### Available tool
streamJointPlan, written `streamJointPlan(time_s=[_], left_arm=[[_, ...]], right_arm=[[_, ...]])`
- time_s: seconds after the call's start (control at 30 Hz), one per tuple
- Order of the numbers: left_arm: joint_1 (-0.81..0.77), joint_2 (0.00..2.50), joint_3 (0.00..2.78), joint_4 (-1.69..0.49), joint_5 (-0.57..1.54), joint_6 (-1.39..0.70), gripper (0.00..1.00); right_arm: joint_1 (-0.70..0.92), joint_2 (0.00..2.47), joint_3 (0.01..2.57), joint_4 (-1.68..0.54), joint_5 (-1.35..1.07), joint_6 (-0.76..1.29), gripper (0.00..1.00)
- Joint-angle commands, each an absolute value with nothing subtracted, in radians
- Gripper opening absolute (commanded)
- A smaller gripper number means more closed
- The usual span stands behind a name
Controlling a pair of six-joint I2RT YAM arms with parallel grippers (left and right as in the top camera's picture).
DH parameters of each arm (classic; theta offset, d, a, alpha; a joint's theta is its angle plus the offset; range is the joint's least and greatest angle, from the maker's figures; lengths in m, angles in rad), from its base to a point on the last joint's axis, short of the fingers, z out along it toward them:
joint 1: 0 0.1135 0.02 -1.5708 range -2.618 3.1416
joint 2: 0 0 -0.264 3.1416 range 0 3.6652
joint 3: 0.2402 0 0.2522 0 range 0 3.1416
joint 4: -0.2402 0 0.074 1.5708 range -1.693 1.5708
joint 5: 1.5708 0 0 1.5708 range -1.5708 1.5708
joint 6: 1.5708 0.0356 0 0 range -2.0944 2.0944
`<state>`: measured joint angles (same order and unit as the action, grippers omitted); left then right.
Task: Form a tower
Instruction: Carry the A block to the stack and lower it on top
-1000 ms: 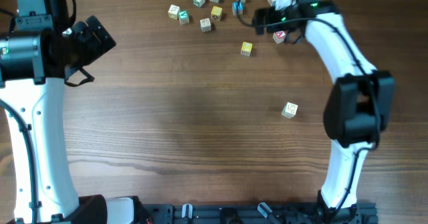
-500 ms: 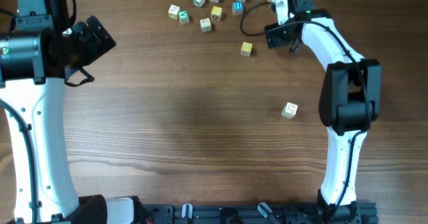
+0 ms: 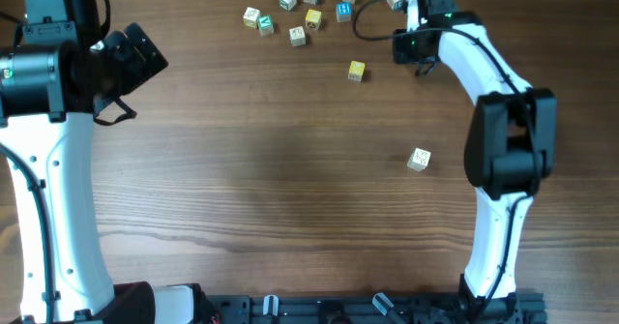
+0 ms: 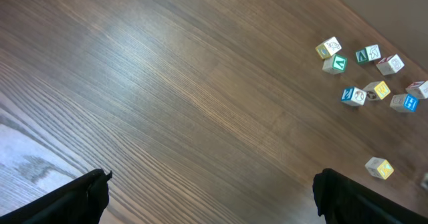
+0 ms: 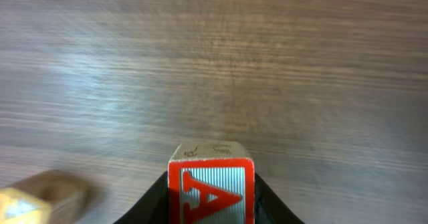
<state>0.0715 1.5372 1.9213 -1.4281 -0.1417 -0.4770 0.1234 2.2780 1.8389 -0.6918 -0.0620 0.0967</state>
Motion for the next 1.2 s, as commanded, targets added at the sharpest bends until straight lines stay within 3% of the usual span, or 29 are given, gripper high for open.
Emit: streamJointPlan(time_s=[0.0, 0.13, 0.33, 0.47, 0.53, 0.67, 0.77, 0.93, 1.17], left_arm=[[0.076, 1.536, 1.915, -1.427, -0.154, -0.479, 1.0], [0.076, 1.536, 1.915, -1.427, -0.154, -0.479, 1.0], [0.076, 1.536, 1.915, -1.427, -0.155, -0.479, 1.0], [0.076, 1.535, 1.915, -1.427, -0.154, -0.479, 1.0], [0.076, 1.535, 1.915, -1.427, -0.154, -0.479, 1.0], [0.076, 1.535, 1.915, -1.427, -0.155, -0.479, 1.0], [0.076, 1.535, 1.915, -1.427, -0.154, -0.479, 1.0], [0.076, 1.535, 1.915, -1.427, -0.155, -0.479, 1.0], [0.076, 1.535, 1.915, -1.427, -0.154, -0.479, 1.0]], right_arm=[[0.125, 2.037, 1.848, -0.826, -0.076, 0.308, 0.27], [0.125, 1.791, 1.848, -1.1, -0.076, 0.407, 0.26], [0.138, 1.572, 1.834, -1.608, -0.065, 0.626, 0.13], [0.233, 1.575, 1.707, -1.562, -0.025, 0.702, 0.11], [0.291, 1.575, 1.58, -1.496, 0.031, 0.767, 0.15], [0.307, 1.575, 1.364, -1.342, 0.056, 0.769, 0.14], [0.307, 1.575, 1.25, -1.168, 0.077, 0.76, 0.22], [0.307, 1.58, 1.165, -1.013, 0.146, 0.759, 0.23], [0.307, 1.58, 1.164, -1.007, 0.187, 0.758, 0.29]])
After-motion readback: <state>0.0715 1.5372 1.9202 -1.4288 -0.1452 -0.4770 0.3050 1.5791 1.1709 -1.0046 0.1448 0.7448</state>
